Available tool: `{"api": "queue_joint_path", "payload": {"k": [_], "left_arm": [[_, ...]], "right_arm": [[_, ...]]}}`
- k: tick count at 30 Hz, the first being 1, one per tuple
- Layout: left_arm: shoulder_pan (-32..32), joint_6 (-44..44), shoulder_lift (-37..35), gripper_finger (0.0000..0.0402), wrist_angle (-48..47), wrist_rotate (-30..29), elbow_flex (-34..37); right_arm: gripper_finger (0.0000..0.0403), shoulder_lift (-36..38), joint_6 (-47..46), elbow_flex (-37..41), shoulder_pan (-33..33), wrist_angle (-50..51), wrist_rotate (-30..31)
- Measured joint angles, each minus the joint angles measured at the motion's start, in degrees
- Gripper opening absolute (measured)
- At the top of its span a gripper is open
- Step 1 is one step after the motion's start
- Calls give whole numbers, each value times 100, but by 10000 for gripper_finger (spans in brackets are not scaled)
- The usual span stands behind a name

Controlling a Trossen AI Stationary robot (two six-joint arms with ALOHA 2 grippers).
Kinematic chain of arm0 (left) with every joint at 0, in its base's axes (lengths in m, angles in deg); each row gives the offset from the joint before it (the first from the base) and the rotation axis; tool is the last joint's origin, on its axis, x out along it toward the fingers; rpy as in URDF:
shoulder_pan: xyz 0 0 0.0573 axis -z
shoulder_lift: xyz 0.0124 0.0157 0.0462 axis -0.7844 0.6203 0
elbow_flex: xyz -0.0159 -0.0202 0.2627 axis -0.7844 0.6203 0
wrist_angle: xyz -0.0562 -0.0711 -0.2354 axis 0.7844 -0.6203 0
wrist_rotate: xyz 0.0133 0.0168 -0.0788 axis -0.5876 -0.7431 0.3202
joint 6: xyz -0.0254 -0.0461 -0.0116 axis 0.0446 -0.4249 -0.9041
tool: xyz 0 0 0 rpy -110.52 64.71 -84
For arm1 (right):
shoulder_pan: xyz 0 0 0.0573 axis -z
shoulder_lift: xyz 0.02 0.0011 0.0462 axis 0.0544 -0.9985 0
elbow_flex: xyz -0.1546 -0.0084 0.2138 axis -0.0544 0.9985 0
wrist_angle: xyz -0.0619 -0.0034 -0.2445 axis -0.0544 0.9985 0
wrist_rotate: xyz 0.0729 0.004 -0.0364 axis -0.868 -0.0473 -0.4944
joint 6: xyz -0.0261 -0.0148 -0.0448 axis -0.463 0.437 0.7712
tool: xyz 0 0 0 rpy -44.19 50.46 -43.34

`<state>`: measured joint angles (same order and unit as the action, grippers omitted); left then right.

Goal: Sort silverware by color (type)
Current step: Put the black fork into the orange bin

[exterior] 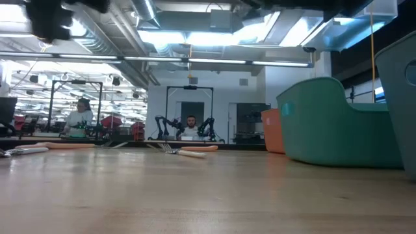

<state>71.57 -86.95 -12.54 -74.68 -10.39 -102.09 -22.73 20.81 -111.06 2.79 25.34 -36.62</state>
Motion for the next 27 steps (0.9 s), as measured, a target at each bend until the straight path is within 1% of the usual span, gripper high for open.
{"api": "queue_joint_path", "payload": {"k": [3, 6, 9, 13, 16, 18, 24, 27], "left_arm": [[329, -836, 212, 80, -201, 623, -62], [721, -1495, 387, 80, -502, 960, -59], [1144, -1962, 576, 80, -840, 1051, -57], [1689, -2335, 824, 80, -785, 1078, 27], [2084, -2472, 1056, 80, -788, 1369, 91], [2355, -2467, 1217, 80, -786, 1464, 132], [2945, -2170, 1629, 80, -756, 1366, 314], [3164, -1949, 1773, 80, -492, 1328, 484]], "right_arm": [[143, -79, -20, -4, -228, -129, -96], [143, -259, -20, -4, -480, -111, -102], [143, -398, 50, -2, -715, -129, -68], [143, -393, 142, -4, -975, -213, 237], [143, -393, 155, -4, -1101, -217, 506], [143, -393, 179, -4, -1113, -235, 610], [143, -393, 181, -4, -1091, -235, 671], [143, -393, 181, -4, -1091, -221, 675]]}}
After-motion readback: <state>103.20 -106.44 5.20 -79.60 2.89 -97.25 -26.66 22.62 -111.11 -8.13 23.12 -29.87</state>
